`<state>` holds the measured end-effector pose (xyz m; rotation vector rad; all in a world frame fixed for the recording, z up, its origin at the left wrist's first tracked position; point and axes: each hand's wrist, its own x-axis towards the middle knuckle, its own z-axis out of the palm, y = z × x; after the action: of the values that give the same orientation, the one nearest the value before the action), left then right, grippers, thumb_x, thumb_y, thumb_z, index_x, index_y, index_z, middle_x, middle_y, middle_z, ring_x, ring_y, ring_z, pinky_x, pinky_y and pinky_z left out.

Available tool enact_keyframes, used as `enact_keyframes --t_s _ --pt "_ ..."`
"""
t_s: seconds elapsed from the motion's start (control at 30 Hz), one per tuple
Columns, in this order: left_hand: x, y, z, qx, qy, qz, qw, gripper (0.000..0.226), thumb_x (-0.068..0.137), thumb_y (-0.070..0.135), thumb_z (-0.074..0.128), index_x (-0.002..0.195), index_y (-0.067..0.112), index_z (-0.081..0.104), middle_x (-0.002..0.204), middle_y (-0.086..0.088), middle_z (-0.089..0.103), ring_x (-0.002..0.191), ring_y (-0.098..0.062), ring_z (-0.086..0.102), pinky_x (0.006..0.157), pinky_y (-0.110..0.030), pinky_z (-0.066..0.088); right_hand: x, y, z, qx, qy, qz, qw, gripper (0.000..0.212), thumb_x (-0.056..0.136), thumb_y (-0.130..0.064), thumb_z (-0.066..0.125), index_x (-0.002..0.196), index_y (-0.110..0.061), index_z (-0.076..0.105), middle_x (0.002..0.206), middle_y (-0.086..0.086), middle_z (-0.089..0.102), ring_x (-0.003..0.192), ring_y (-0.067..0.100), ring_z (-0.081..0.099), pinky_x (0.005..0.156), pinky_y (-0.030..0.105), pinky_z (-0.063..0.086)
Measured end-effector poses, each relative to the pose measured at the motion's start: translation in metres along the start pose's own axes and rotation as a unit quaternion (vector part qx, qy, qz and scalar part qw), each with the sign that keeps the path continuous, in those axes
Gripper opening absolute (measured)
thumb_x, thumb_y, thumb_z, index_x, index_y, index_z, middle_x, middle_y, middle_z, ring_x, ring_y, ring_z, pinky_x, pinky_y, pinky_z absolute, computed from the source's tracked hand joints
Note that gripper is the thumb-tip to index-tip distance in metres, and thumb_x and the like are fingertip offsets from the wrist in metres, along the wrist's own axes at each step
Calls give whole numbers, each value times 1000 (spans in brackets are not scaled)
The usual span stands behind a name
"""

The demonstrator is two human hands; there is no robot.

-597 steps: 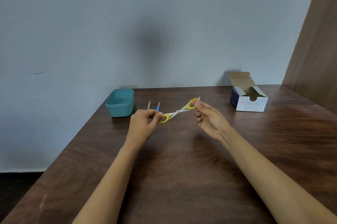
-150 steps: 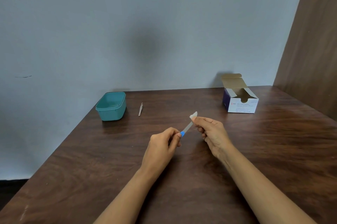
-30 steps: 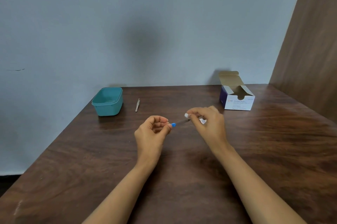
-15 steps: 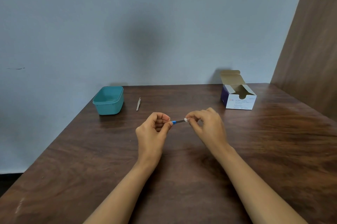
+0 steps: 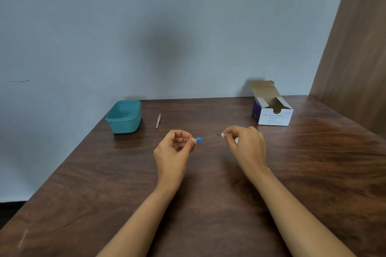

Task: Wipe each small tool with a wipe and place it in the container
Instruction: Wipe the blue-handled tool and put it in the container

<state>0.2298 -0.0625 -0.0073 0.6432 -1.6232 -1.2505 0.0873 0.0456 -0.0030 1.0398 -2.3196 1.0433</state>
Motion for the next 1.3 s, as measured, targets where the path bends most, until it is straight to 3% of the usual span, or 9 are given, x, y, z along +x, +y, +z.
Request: enact_keyframes --t_s 0.1,0.2,0.27,0.33,0.53,0.67,0.87,1.13,1.3 --pt "-1 1 1 -70 4 -40 997 13 79 2 75 85 8 66 82 -10 71 72 -21 73 70 -28 58 1 -6 -1 211 -13 98 973 5 84 -22 70 80 -23 72 66 -11 66 64 2 60 60 13 42" --pt "-2 4 2 -140 2 -81 987 14 81 -1 72 91 1 63 85 -18 69 71 -18 72 68 -23 58 -1 -20 0 425 -59 204 880 8 83 -11 71 87 -18 72 81 0 74 72 1 67 69 14 50" --pt "-3 7 2 -175 -9 -114 978 15 82 -2 70 94 1 60 86 -17 69 71 -16 70 68 -22 58 -3 -26 -1 482 -105 252 833 12 85 -9 68 96 -13 69 86 2 74 68 -3 67 63 11 48" --pt "-1 7 1 -205 -22 -151 967 14 84 -1 68 90 7 59 83 -11 67 72 -13 66 66 -20 57 -5 -28 1 491 -143 276 813 17 85 -13 68 102 -10 69 85 1 75 65 -2 63 62 16 42" --pt "1 6 3 -231 -50 -222 946 15 85 8 70 87 16 57 69 2 59 61 -8 49 61 -21 43 -10 -33 4 488 -174 272 810 16 85 -14 69 100 -9 70 86 0 76 70 4 62 63 18 40" --pt "-1 6 3 -229 -62 -228 944 15 84 8 70 88 14 57 72 -1 60 63 -9 50 63 -23 44 -13 -37 5 496 -183 253 810 19 85 -8 67 103 -6 69 83 2 73 61 -6 62 52 6 41" --pt "-2 5 4 -221 -57 -226 947 18 81 4 72 88 12 57 64 2 65 56 -5 58 58 -17 52 -15 -39 5 501 -187 241 810 18 85 -7 67 102 -3 70 82 0 73 61 -8 63 51 5 41" --pt "-5 5 3 -213 -41 -210 953 21 77 -3 74 87 5 58 75 -14 70 77 -21 70 68 -28 61 -16 -39 7 497 -181 229 818 7 82 -9 71 87 -14 74 81 -9 73 65 -11 62 56 2 41" --pt "-7 2 5 -108 -41 -139 984 18 74 -4 77 86 -2 63 83 -29 69 79 -30 71 74 -37 61 -16 -37 6 494 -170 221 824 9 80 -8 72 87 -11 76 87 -2 76 83 -1 68 74 8 47"
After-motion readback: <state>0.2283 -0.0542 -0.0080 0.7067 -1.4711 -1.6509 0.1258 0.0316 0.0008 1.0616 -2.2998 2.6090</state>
